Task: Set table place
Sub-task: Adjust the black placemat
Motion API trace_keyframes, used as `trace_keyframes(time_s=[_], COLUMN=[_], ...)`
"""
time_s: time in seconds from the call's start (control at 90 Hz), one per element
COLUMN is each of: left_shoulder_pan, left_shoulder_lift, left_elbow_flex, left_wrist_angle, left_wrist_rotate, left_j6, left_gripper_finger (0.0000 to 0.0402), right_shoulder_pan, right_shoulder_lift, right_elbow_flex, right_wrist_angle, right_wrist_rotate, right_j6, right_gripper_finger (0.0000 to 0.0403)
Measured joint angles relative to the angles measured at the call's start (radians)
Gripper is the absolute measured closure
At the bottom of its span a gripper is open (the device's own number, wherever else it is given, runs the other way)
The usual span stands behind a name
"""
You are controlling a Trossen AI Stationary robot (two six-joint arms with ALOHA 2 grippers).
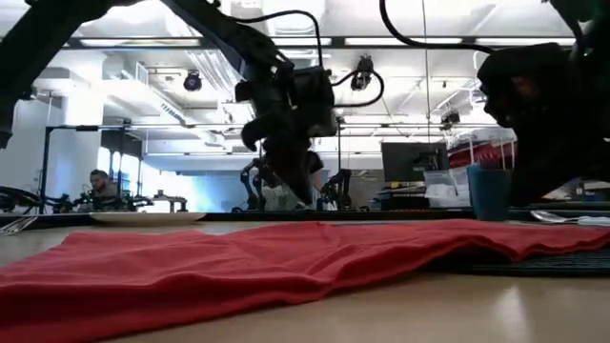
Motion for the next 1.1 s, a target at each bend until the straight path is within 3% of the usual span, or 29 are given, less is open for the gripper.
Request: trace_keyframes(time_s=[0.633, 1.1], left_shoulder_pan=[-0.001, -0.037], left_shoulder_lift=[0.064, 0.053], left_elbow_flex=[-0.038, -0.111], left_wrist_angle=[-0.065, -0.120], left_wrist_rotate=[0.015, 0.151], left_j6=[0.023, -0.064], left_gripper_finger=[0.0402, 0.0401], right_shoulder_pan=[0.000, -0.080], right_shoulder_lift=[0.000, 0.000], right_elbow_flex=[-0.012, -0.043], right_wrist_angle=[-0.063, -0.049], right_wrist_rotate=[-0.021, -0.044], right_j6=[0.019, -0.022], right_gripper_finger=[0.0403, 0.0403])
